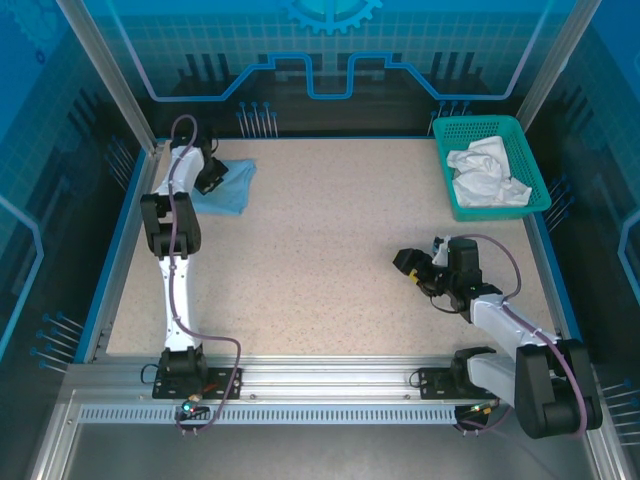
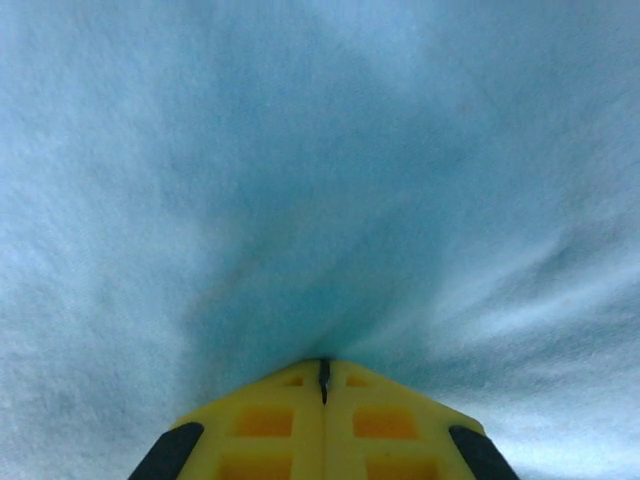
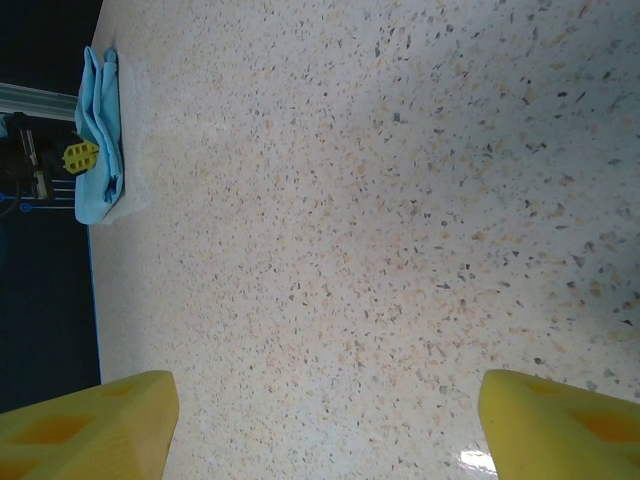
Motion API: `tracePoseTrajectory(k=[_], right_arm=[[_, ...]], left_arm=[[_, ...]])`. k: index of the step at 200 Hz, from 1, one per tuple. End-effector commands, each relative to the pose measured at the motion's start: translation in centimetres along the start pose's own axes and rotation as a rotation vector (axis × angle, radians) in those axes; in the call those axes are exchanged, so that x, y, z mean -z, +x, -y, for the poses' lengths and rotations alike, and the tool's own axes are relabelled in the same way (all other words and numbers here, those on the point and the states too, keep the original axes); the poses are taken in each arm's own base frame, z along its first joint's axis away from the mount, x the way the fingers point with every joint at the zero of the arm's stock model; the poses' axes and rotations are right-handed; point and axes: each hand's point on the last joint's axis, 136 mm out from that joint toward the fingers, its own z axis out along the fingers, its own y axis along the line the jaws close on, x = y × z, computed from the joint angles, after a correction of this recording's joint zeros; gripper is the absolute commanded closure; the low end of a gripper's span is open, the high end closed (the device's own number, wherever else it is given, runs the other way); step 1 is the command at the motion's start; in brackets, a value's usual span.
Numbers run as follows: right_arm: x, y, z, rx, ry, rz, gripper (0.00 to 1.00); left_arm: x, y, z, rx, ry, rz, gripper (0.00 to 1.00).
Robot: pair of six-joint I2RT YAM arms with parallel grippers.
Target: Fold and stack the t-shirts
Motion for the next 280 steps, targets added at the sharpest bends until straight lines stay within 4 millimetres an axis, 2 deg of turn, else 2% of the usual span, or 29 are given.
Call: tracePoseTrajectory(k=[1, 15, 40, 57, 64, 71, 83, 98, 105, 121, 132, 152, 164, 177, 195, 213, 223, 254, 280], right_arm=[[0.0, -0.7, -1.4, 0.033, -0.04, 0.014, 0.19], [0.0, -0.8, -1.6, 0.042, -0.039, 0.013, 0.17], [0.9, -1.1, -3.1, 0.13, 0.021, 0.025, 0.14], [2.2, -1.9, -4.0, 0.209, 0.126, 0.072, 0.12], [3.0, -2.5, -4.2, 0.236, 0.179, 0.102, 0.07], [3.9, -3.1, -4.8, 0.28, 0.216, 0.139, 0.0], [5.5, -4.4, -5.8, 0.357, 0.267, 0.221, 0.0], [8.0, -6.5, -6.4, 0.427, 0.339, 0.343, 0.0], [9.2, -7.4, -6.4, 0.45, 0.381, 0.402, 0.0], [11.8, -9.4, -6.4, 0.51, 0.464, 0.527, 0.0], [12.8, -10.3, -6.8, 0.583, 0.472, 0.606, 0.0], [12.9, -10.8, -7.3, 0.756, 0.436, 0.686, 0.0], [11.3, -10.1, -7.2, 0.904, 0.384, 0.66, 0.0], [10.1, -9.5, -6.3, 0.986, 0.361, 0.638, 0.0], [8.9, -9.5, -3.7, 0.96, 0.407, 0.583, 0.0], [7.4, -9.6, -2.0, 0.944, 0.422, 0.518, 0.0], [6.9, -9.8, -1.2, 0.934, 0.435, 0.502, 0.0], [5.2, -10.7, 0.9, 0.913, 0.482, 0.497, 0.0], [3.1, -11.5, 1.6, 0.902, 0.482, 0.459, 0.0]], left_arm=[[0.8, -0.6, 0.0, -0.012, 0.006, -0.01, 0.92], [3.0, -0.7, 1.8, -0.018, 0.077, 0.0, 0.84], [10.0, -0.3, 5.7, -0.067, 0.218, 0.057, 0.67], [14.8, 1.1, 7.4, -0.108, 0.291, 0.104, 0.48], [16.9, 1.9, 7.9, -0.124, 0.325, 0.126, 0.39], [18.4, 2.8, 7.9, -0.133, 0.349, 0.148, 0.3], [21.1, 4.4, 7.3, -0.144, 0.395, 0.203, 0.18], [23.8, 6.5, 5.7, -0.143, 0.435, 0.301, 0.02], [25.4, 7.1, 4.9, -0.14, 0.471, 0.356, 0.01], [27.3, 9.1, 2.7, -0.162, 0.534, 0.466, 0.01], [28.7, 10.2, 1.4, -0.206, 0.58, 0.538, 0.01], [29.1, 12.1, -1.6, -0.264, 0.607, 0.626, 0.01], [28.3, 13.1, -3.5, -0.308, 0.603, 0.676, 0.01], [26.5, 14.2, -5.8, -0.361, 0.548, 0.714, 0.01], [23.6, 14.7, -9.2, -0.353, 0.46, 0.709, 0.01], [19.9, 15.1, -11.4, -0.35, 0.394, 0.653, 0.01], [18.3, 15.4, -11.4, -0.38, 0.37, 0.623, 0.01], [17.3, 14.9, -9.0, -0.482, 0.405, 0.579, 0.01], [14.8, 14.8, -8.4, -0.532, 0.408, 0.617, 0.01]])
